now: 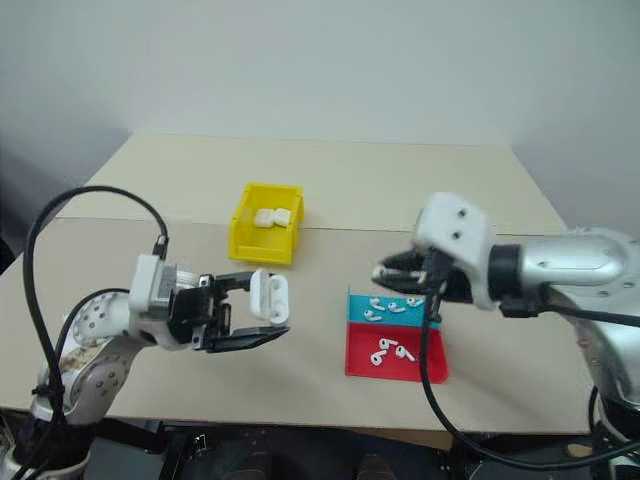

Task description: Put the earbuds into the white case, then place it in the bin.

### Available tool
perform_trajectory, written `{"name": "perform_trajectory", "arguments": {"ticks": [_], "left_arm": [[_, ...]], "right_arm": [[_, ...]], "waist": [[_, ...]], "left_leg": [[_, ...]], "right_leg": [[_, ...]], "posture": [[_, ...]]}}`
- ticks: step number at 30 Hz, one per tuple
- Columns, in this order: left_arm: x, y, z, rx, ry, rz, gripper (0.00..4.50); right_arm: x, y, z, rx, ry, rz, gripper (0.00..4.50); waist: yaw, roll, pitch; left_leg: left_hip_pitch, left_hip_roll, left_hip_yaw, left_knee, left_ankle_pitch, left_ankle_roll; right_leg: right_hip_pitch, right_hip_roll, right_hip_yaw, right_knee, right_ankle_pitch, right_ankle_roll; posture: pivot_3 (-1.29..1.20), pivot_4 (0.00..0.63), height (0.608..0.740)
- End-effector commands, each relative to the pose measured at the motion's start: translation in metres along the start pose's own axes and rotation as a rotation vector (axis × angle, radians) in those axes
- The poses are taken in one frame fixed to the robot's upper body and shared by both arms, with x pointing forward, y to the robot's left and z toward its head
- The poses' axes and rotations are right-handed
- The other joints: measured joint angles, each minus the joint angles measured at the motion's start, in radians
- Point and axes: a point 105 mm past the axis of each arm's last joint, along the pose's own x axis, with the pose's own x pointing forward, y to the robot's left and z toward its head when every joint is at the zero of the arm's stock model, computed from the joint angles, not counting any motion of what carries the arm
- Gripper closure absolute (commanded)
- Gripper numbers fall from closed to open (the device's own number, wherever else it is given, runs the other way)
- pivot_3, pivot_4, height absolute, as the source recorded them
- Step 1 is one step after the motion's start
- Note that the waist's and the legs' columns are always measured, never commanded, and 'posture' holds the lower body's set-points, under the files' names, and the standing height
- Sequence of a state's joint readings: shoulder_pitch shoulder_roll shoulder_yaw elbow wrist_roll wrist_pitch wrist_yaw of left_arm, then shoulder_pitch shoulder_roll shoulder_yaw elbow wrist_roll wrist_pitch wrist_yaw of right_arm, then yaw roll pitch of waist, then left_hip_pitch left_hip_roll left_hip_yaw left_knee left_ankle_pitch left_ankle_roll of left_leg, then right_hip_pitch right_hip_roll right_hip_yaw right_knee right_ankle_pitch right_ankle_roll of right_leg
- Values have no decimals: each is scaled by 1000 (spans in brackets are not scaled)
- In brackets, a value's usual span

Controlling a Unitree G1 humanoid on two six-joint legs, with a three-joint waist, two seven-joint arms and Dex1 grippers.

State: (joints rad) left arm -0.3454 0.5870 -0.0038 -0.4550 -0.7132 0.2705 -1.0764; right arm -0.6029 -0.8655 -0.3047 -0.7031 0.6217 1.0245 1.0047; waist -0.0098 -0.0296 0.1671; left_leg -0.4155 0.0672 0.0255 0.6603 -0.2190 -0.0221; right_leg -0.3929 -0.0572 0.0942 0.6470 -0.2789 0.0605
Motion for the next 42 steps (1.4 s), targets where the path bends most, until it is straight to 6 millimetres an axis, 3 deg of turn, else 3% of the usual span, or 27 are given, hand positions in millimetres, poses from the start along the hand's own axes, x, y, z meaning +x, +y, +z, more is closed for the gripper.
{"name": "perform_trajectory", "arguments": {"ticks": [1, 8, 17, 30, 42], "left_arm": [[16, 0, 14, -8, -62, -21, 1729], [32, 0, 22, -26, -100, -62, 1729], [38, -1, 35, -17, -143, -101, 1729], [38, -4, 39, 3, -154, -117, 1729], [39, -5, 39, 10, -160, -118, 1729]], "right_arm": [[-14, -2, 30, -56, -266, -25, 3852], [-13, 9, 52, -91, -645, 73, 3852], [0, 15, 59, -123, -830, 212, 3852], [21, 21, 50, -143, -866, 257, 3852], [27, 24, 40, -135, -823, 255, 3852]], "waist": [[-2, 0, 0], [-9, 0, 0], [-9, 0, 0], [-5, 0, 0], [-5, 0, 0]], "left_leg": [[0, 0, 0, 0, 0, 0], [1, 0, -1, 0, 0, 0], [1, 0, -1, 0, 0, 0], [1, 0, -1, 0, 0, 0], [1, 0, -1, 0, 0, 0]], "right_leg": [[0, 0, 0, 0, 0, 0], [1, 1, 0, 1, 0, 0], [1, 1, 0, 1, 0, 0], [1, 1, 0, 1, 0, 0], [1, 1, 0, 1, 0, 0]], "posture": [[0, 150, 740], [0, 150, 740], [0, 150, 740], [0, 150, 740], [0, 150, 740]]}}
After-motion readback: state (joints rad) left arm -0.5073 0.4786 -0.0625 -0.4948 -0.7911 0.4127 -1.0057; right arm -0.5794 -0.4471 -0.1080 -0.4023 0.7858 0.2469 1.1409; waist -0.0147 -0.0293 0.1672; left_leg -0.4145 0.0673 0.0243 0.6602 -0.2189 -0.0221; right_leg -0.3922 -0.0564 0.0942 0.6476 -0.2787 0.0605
